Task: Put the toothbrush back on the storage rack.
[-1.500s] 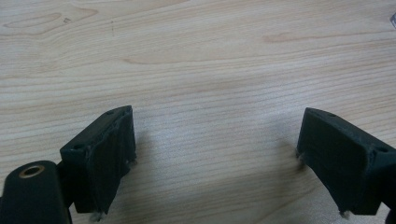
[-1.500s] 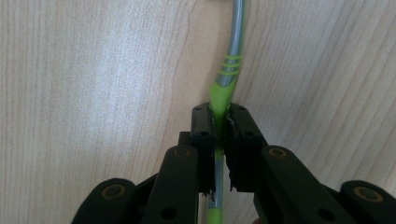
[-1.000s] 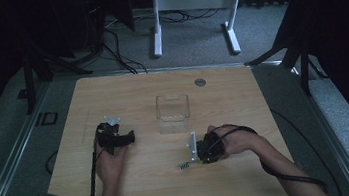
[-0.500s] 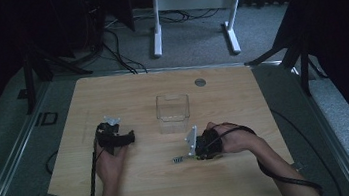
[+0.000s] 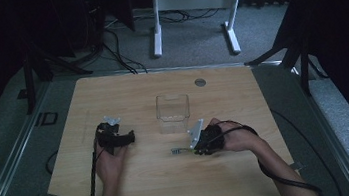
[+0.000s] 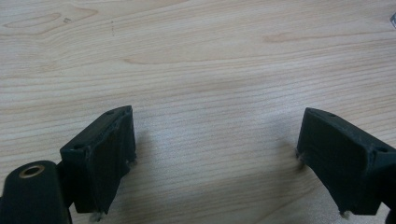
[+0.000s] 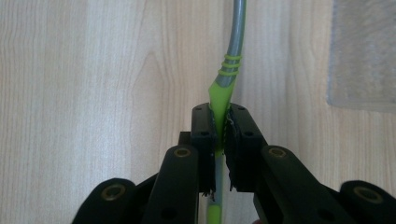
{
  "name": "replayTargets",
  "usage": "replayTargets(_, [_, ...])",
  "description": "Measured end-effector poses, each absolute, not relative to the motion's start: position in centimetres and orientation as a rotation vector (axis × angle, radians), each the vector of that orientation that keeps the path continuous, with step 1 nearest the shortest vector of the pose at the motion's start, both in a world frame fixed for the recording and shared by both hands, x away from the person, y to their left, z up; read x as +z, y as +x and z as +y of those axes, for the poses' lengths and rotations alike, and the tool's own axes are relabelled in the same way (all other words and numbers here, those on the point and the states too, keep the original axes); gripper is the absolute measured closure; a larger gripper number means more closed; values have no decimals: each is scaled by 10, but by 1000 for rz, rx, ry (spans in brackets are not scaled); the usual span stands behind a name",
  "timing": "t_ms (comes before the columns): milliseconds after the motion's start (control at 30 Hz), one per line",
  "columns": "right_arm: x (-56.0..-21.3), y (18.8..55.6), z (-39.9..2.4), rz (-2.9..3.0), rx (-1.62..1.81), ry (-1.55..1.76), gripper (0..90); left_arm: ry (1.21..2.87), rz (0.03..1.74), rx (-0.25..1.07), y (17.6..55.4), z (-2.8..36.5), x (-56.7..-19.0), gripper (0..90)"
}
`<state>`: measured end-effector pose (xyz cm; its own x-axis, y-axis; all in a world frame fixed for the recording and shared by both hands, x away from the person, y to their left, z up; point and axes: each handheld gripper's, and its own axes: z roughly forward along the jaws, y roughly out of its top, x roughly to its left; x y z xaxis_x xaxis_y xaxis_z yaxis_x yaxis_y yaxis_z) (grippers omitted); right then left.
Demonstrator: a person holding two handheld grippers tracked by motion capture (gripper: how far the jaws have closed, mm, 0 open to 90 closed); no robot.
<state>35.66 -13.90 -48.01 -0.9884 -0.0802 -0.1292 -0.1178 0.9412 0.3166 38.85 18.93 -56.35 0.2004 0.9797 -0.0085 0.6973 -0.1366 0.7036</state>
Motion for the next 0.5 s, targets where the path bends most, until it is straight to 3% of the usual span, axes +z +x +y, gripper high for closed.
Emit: replayTargets(500, [-473, 364, -148, 2920, 632, 27, 825, 1902, 1558, 631, 388, 189, -564, 120])
